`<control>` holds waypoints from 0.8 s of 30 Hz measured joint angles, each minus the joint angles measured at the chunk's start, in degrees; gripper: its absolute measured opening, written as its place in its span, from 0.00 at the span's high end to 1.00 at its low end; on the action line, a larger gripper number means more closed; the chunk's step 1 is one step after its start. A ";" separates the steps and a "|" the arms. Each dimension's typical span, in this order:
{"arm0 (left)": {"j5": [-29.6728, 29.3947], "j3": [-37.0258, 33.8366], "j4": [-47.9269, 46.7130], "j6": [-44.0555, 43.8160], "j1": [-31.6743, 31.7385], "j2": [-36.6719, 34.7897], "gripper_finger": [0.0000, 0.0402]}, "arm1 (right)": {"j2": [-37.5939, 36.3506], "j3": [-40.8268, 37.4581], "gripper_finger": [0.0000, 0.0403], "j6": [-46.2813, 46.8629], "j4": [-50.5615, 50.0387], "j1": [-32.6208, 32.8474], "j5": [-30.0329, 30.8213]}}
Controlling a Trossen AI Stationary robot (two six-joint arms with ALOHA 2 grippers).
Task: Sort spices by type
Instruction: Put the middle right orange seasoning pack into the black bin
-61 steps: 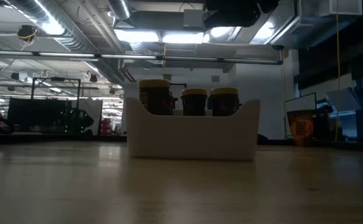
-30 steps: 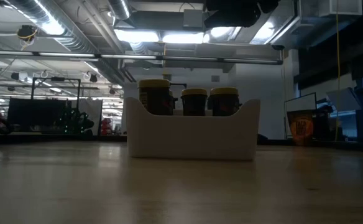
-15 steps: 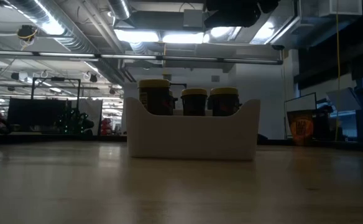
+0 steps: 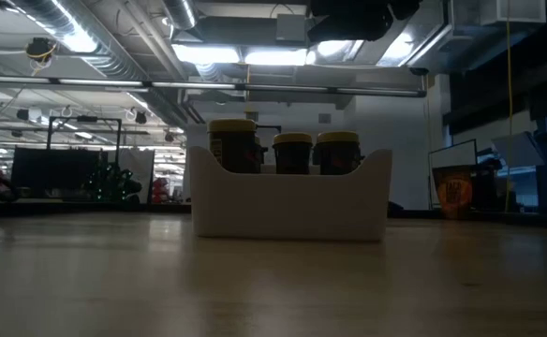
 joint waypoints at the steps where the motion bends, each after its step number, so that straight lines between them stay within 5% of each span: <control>1: -2.02 0.26 0.10 0.66 0.64 -0.17 0.56 | 0.00 0.00 0.16 0.01 0.00 0.00 0.00; 5: -9.13 0.67 0.90 2.27 3.21 -1.37 0.57 | 0.00 0.00 0.16 0.09 -0.02 0.00 -0.41; 13: -13.45 0.58 2.60 10.00 11.90 -2.24 0.57 | 0.00 0.00 0.16 0.15 0.71 0.00 -1.73; 24: -13.77 0.47 24.55 52.71 27.03 -2.24 0.57 | 0.00 0.00 0.16 1.67 2.53 0.00 -1.96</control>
